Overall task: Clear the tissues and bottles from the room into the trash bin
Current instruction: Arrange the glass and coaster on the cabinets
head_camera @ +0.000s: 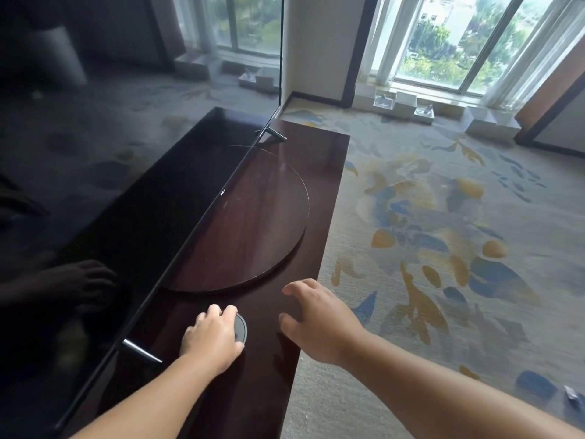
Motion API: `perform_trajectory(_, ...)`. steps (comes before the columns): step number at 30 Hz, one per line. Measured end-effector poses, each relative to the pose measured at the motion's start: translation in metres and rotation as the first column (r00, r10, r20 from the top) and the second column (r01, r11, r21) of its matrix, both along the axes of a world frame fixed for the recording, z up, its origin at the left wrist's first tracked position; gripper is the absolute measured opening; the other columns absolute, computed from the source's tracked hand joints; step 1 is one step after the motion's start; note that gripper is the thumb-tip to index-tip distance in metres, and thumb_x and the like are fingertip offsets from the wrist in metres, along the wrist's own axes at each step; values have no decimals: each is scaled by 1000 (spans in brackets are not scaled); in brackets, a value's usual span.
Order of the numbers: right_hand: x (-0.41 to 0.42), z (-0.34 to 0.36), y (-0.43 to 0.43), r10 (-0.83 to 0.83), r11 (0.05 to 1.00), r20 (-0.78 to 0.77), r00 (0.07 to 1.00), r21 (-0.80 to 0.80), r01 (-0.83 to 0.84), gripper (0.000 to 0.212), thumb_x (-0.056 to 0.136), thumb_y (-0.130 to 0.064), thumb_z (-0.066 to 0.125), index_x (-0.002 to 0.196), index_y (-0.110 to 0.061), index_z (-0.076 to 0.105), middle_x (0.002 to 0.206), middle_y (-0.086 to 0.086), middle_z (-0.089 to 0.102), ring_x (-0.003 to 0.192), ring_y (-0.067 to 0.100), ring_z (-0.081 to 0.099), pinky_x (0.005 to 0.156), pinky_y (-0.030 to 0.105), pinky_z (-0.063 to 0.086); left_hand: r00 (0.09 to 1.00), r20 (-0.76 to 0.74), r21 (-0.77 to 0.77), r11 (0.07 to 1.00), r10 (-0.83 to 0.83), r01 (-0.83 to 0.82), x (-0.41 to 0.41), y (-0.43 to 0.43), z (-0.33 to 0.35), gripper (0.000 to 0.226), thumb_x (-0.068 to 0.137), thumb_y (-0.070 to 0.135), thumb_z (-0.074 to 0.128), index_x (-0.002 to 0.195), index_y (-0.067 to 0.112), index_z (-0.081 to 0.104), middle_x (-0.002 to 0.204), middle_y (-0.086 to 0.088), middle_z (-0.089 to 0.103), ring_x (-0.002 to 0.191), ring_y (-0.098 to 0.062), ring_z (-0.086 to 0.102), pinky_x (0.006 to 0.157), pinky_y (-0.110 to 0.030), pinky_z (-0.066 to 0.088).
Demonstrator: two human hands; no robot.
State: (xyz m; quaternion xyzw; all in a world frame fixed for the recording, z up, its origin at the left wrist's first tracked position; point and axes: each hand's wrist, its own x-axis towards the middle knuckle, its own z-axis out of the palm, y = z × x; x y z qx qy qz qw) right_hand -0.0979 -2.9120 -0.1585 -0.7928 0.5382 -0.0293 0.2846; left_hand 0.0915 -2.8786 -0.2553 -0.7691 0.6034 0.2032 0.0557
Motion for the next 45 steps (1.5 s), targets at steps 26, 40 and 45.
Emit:
perform_trajectory(26, 8, -9, 1, 25, 1000, -5, 1000, 6, -25, 49, 91, -42, 50, 136, -25, 44, 138, -6, 44, 127, 16, 43, 100, 29, 38, 992, 118, 78, 996, 35, -44, 5, -16, -11, 61, 71, 50, 69, 120, 25, 41, 121, -1, 39, 117, -24, 40, 96, -37, 37)
perform_trajectory(40, 10, 6, 6, 19, 999, -18, 1000, -37, -20, 49, 91, -44, 50, 137, -27, 44, 139, -9, 43, 127, 13, 42, 98, 27, 38, 986, -63, -110, 983, -157, 150, 9, -12, 39, 12, 86, 26, 50, 84, 20, 40, 79, 4, 54, 73, -25, 52, 62, -32, 36)
perform_trajectory(45, 5, 32, 9, -16, 995, -14, 1000, -96, 15, 50, 92, -44, 51, 137, -27, 42, 139, -9, 43, 127, 12, 43, 95, 27, 38, 959, -100, -315, 922, -267, 224, -3, -20, 88, 14, 86, 26, 50, 81, 20, 38, 72, 3, 53, 69, -29, 54, 57, -33, 37)
